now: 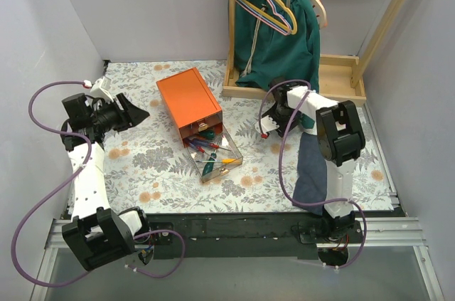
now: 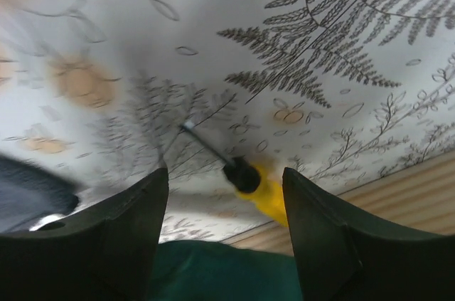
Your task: Sort the tools into containers
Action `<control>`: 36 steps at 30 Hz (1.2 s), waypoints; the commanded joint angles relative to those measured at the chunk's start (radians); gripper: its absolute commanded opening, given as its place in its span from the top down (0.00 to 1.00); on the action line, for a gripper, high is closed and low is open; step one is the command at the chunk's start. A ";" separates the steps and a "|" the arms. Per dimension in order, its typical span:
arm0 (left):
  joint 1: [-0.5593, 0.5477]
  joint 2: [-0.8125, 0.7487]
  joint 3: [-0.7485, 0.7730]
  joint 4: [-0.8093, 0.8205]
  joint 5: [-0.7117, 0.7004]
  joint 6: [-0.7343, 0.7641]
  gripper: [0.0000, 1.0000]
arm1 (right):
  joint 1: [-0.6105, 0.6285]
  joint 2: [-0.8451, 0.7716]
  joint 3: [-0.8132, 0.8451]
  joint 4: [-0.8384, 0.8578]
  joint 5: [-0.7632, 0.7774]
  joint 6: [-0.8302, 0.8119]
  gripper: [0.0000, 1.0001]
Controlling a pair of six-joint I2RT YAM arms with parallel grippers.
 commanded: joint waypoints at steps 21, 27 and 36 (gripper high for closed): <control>0.025 0.090 0.035 0.073 0.042 -0.071 0.50 | 0.168 -0.174 0.276 -0.490 -0.799 0.819 0.99; 0.025 0.099 0.038 0.086 0.045 -0.091 0.50 | 0.170 -0.164 0.352 -0.473 -1.130 0.999 0.99; 0.023 0.041 0.018 0.067 0.028 -0.076 0.51 | 0.355 -0.069 0.330 -0.263 -0.898 1.249 0.99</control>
